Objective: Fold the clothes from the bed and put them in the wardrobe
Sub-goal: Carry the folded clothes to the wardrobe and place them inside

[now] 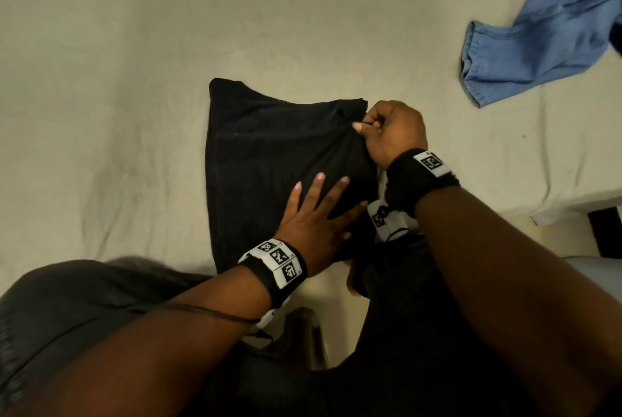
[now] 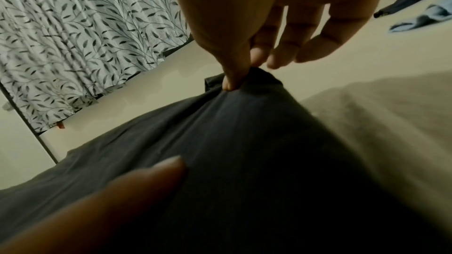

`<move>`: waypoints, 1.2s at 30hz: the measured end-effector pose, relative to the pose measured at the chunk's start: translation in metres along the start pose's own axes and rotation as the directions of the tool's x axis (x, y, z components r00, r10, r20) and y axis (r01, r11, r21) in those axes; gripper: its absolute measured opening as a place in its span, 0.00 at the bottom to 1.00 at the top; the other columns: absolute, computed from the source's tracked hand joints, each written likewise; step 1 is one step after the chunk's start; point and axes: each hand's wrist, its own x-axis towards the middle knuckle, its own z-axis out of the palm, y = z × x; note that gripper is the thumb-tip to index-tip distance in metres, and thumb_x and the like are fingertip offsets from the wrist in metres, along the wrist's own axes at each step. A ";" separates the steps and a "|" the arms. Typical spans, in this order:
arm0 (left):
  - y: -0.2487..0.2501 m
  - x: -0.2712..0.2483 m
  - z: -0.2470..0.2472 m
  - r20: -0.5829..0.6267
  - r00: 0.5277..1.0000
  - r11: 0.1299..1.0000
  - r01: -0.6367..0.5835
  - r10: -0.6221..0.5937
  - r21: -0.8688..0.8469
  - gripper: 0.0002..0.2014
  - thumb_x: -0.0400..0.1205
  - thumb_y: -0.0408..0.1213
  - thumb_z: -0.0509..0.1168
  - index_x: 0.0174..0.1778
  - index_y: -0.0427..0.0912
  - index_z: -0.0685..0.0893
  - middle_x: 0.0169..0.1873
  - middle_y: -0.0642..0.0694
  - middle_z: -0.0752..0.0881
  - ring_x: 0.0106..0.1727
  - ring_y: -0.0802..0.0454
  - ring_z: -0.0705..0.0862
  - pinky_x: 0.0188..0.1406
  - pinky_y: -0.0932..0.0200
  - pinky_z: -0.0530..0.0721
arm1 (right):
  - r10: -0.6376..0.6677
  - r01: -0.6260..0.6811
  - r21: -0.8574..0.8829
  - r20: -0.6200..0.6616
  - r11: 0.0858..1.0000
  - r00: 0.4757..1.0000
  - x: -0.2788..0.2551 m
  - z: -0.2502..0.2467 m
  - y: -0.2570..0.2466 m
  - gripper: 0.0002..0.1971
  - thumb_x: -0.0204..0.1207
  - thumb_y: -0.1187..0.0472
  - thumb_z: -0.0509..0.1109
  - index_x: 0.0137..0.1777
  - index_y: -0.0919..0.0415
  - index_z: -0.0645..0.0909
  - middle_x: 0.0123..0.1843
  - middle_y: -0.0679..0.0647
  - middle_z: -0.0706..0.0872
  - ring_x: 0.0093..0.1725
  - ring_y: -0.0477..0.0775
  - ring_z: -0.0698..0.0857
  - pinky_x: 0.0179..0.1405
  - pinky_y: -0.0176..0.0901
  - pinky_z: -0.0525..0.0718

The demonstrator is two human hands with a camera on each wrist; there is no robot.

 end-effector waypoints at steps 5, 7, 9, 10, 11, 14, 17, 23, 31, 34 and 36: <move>-0.002 0.003 -0.023 0.016 0.999 0.998 0.029 -0.028 -0.061 0.35 0.84 0.67 0.52 0.87 0.71 0.46 0.89 0.55 0.39 0.89 0.40 0.35 0.84 0.29 0.37 | 0.064 -0.062 -0.023 0.100 0.998 0.993 -0.001 -0.005 0.001 0.07 0.76 0.50 0.77 0.46 0.51 0.83 0.43 0.50 0.86 0.47 0.56 0.86 0.53 0.48 0.86; -0.019 -0.001 -0.040 -0.048 0.991 0.984 0.117 -0.125 -0.138 0.38 0.80 0.73 0.53 0.86 0.70 0.50 0.89 0.54 0.44 0.89 0.42 0.38 0.83 0.27 0.36 | -0.032 0.038 -0.057 0.097 0.998 0.995 -0.012 -0.007 -0.011 0.18 0.76 0.50 0.75 0.64 0.51 0.80 0.62 0.56 0.83 0.62 0.61 0.83 0.63 0.50 0.82; -0.047 -0.006 -0.050 -0.077 0.972 0.965 0.209 -0.223 -0.158 0.42 0.77 0.76 0.52 0.86 0.70 0.49 0.90 0.54 0.44 0.89 0.42 0.38 0.82 0.24 0.37 | -0.227 0.232 -0.062 0.075 0.971 0.971 -0.037 -0.002 -0.029 0.36 0.70 0.40 0.74 0.78 0.48 0.72 0.77 0.58 0.74 0.76 0.63 0.74 0.73 0.57 0.76; -0.061 -0.009 -0.051 -0.064 0.963 0.959 0.254 -0.264 -0.129 0.47 0.73 0.80 0.53 0.87 0.70 0.46 0.90 0.55 0.41 0.89 0.42 0.38 0.82 0.22 0.38 | -0.296 0.310 -0.111 0.132 0.944 0.946 -0.052 0.003 -0.036 0.45 0.65 0.33 0.74 0.83 0.45 0.67 0.83 0.57 0.67 0.82 0.63 0.67 0.77 0.62 0.72; -0.074 -0.011 -0.051 -0.031 0.954 0.951 0.295 -0.299 -0.098 0.53 0.67 0.84 0.55 0.86 0.70 0.42 0.89 0.55 0.38 0.89 0.43 0.37 0.82 0.22 0.38 | -0.298 0.353 -0.198 0.258 0.914 0.919 -0.063 0.011 -0.038 0.55 0.59 0.25 0.73 0.86 0.42 0.58 0.88 0.57 0.57 0.87 0.63 0.58 0.80 0.69 0.65; -0.093 -0.008 -0.042 0.041 0.927 0.922 0.374 -0.372 -0.100 0.71 0.50 0.90 0.59 0.85 0.69 0.32 0.87 0.57 0.31 0.88 0.46 0.32 0.80 0.21 0.35 | -0.103 0.383 -0.431 0.544 0.817 0.833 -0.074 0.030 -0.018 0.75 0.40 0.10 0.67 0.86 0.35 0.34 0.89 0.47 0.30 0.89 0.60 0.33 0.76 0.86 0.45; -0.091 -0.004 -0.036 0.029 0.919 0.910 0.393 -0.393 -0.131 0.78 0.42 0.91 0.62 0.85 0.68 0.30 0.86 0.55 0.26 0.87 0.46 0.28 0.80 0.21 0.34 | -0.091 0.386 -0.409 0.580 0.827 0.810 -0.064 0.034 0.000 0.80 0.36 0.09 0.67 0.85 0.34 0.28 0.87 0.45 0.24 0.87 0.58 0.28 0.76 0.87 0.41; -0.082 -0.011 -0.048 0.055 0.895 0.884 0.446 -0.443 -0.140 0.77 0.41 0.90 0.63 0.83 0.71 0.29 0.85 0.52 0.23 0.85 0.41 0.24 0.80 0.20 0.35 | -0.135 0.398 -0.365 0.572 0.842 0.809 -0.068 0.031 -0.003 0.78 0.39 0.10 0.69 0.82 0.33 0.23 0.85 0.44 0.19 0.86 0.58 0.24 0.79 0.85 0.42; -0.092 -0.094 -0.036 0.172 0.713 0.639 0.691 -0.680 -0.339 0.71 0.51 0.88 0.66 0.84 0.71 0.32 0.88 0.54 0.31 0.88 0.38 0.32 0.86 0.29 0.43 | 0.100 0.076 -0.336 0.475 0.939 0.874 -0.125 0.010 0.013 0.63 0.55 0.12 0.65 0.84 0.27 0.32 0.89 0.43 0.29 0.89 0.61 0.34 0.84 0.76 0.52; -0.084 -0.113 -0.034 0.178 0.717 0.637 0.686 -0.674 -0.351 0.77 0.48 0.85 0.71 0.84 0.70 0.29 0.88 0.50 0.31 0.88 0.37 0.32 0.84 0.26 0.47 | 0.166 -0.091 -0.202 0.396 0.975 0.903 -0.130 -0.007 0.023 0.63 0.60 0.23 0.76 0.89 0.38 0.43 0.89 0.59 0.58 0.86 0.67 0.62 0.85 0.59 0.64; -0.070 -0.121 -0.034 0.083 0.763 0.708 0.630 -0.641 -0.319 0.79 0.46 0.82 0.75 0.81 0.70 0.24 0.87 0.49 0.29 0.88 0.36 0.32 0.83 0.23 0.48 | 0.194 -0.221 0.030 0.382 0.975 0.904 -0.137 -0.017 0.020 0.61 0.66 0.36 0.82 0.90 0.45 0.45 0.87 0.59 0.66 0.82 0.66 0.70 0.80 0.55 0.71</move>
